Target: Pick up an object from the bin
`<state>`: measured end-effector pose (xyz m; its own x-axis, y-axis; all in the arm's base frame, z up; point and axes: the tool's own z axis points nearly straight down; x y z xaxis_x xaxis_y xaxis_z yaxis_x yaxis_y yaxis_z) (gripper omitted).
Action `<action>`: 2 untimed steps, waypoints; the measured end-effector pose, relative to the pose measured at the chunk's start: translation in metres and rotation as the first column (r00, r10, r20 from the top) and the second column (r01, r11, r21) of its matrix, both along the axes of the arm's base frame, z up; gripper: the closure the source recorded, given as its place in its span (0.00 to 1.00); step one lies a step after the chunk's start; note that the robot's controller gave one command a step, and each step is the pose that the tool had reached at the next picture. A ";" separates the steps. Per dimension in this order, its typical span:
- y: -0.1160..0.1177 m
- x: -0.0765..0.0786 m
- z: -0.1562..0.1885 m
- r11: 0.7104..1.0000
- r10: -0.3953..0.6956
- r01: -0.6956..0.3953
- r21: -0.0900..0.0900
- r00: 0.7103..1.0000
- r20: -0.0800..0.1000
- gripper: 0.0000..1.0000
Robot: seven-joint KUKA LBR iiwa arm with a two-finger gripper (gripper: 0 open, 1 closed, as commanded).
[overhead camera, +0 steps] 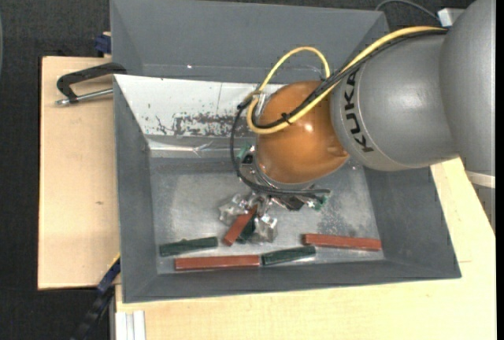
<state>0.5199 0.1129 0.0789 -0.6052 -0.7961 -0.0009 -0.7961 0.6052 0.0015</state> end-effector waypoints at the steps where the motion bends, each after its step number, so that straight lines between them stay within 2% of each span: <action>1: 0.000 0.000 0.014 1.000 0.000 0.000 0.001 1.000 0.002 1.00; 2: 0.001 0.001 0.025 1.000 0.000 0.000 0.001 1.000 0.005 1.00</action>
Offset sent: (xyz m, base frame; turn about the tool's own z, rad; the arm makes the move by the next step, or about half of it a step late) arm 0.0000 0.0002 0.0446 0.0000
